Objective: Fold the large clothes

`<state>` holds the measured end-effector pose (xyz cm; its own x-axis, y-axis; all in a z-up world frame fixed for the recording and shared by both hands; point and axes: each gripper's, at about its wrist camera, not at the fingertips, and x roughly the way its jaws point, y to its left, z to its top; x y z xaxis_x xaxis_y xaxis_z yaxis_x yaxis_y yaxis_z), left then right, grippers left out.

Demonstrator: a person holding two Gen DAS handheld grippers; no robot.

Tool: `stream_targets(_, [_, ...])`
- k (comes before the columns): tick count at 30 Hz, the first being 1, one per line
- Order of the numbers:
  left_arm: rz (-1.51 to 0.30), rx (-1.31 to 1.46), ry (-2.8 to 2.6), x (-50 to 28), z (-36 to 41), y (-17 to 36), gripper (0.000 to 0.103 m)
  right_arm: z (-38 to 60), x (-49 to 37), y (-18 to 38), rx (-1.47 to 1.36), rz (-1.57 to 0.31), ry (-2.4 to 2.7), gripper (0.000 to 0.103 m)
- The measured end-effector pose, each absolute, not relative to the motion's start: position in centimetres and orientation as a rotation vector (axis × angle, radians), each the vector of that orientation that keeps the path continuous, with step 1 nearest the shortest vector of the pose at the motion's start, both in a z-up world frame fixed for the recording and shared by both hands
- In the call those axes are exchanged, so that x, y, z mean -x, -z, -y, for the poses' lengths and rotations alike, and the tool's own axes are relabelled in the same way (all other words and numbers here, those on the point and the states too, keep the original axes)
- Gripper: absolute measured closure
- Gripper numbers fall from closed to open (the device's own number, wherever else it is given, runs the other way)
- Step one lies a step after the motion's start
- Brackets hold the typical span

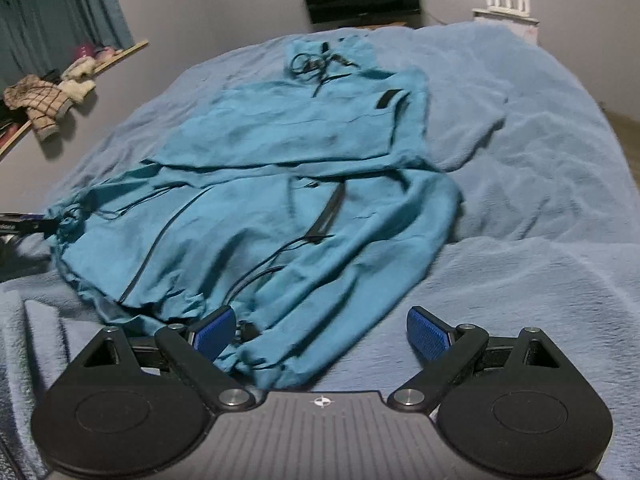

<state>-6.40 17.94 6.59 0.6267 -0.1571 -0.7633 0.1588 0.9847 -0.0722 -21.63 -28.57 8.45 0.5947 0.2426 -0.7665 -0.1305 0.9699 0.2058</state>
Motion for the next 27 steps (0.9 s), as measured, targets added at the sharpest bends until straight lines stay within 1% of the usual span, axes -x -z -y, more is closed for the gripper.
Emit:
stream_targets(1, [-0.881,-0.002,0.186,6.3,-17.9,-6.4,0.013,28.2,21.6,-8.3,-0.119,-0.915,-0.213,0.009])
stream_targets(3, [-0.892,-0.001,0.213,6.4,-17.8,-6.2,0.034,27.7,21.3,-7.8,-0.100,-0.927,-0.208,0.009])
stream_targets(6, [-0.903,-0.018,0.237,6.4,-17.3,-5.8,0.045,27.2,20.7,-6.6,-0.110,-0.975,-0.224,0.010])
stream_targets(9, [-0.909,-0.005,0.256,6.5,-17.3,-5.7,0.053,26.4,20.2,-5.6,-0.080,-1.020,-0.236,0.011])
stream_targets(11, [-0.912,0.012,0.264,6.4,-17.6,-5.6,0.056,26.2,20.2,-5.3,-0.067,-1.020,-0.247,0.021])
stream_targets(12, [-0.913,0.013,0.266,6.3,-17.6,-5.6,0.057,26.0,20.2,-5.3,-0.064,-1.018,-0.266,0.036])
stream_targets(13, [-0.912,0.013,0.266,6.4,-17.6,-5.6,0.058,25.8,20.2,-5.2,-0.063,-1.019,-0.280,0.045])
stream_targets(14, [-0.906,0.014,0.267,6.4,-17.5,-5.7,0.060,25.8,20.2,-5.0,-0.057,-1.019,-0.286,0.049])
stream_targets(15, [-0.898,0.014,0.270,6.5,-17.5,-5.8,0.063,25.6,20.4,-5.1,-0.050,-1.005,-0.288,0.056])
stream_targets(16, [-0.889,0.021,0.276,6.6,-17.6,-6.0,0.064,25.6,20.5,-5.4,-0.048,-0.987,-0.290,0.062])
stream_targets(17, [-0.883,0.033,0.277,6.7,-17.7,-6.2,0.066,25.7,20.7,-5.8,-0.054,-0.961,-0.290,0.065])
stream_targets(18, [-0.873,0.057,0.283,6.7,-18.0,-6.4,0.067,26.0,20.9,-6.4,-0.071,-0.924,-0.287,0.072])
stream_targets(19, [-0.866,0.084,0.287,6.7,-18.3,-6.7,0.067,26.3,21.0,-7.0,-0.090,-0.896,-0.283,0.076])
stream_targets(20, [-0.860,0.113,0.291,6.6,-18.5,-6.9,0.067,26.7,21.0,-7.6,-0.113,-0.866,-0.279,0.077])
stream_targets(23, [-0.836,0.187,0.304,5.9,-19.3,-7.6,0.069,27.6,21.0,-9.4,-0.132,-0.776,-0.273,0.087])
stream_targets(24, [-0.822,0.207,0.304,5.6,-19.4,-7.9,0.069,27.6,20.8,-10.2,-0.121,-0.745,-0.261,0.099])
stream_targets(27, [-0.782,0.225,0.315,4.3,-19.6,-9.2,0.070,27.6,19.6,-12.3,-0.090,-0.685,-0.267,0.099])
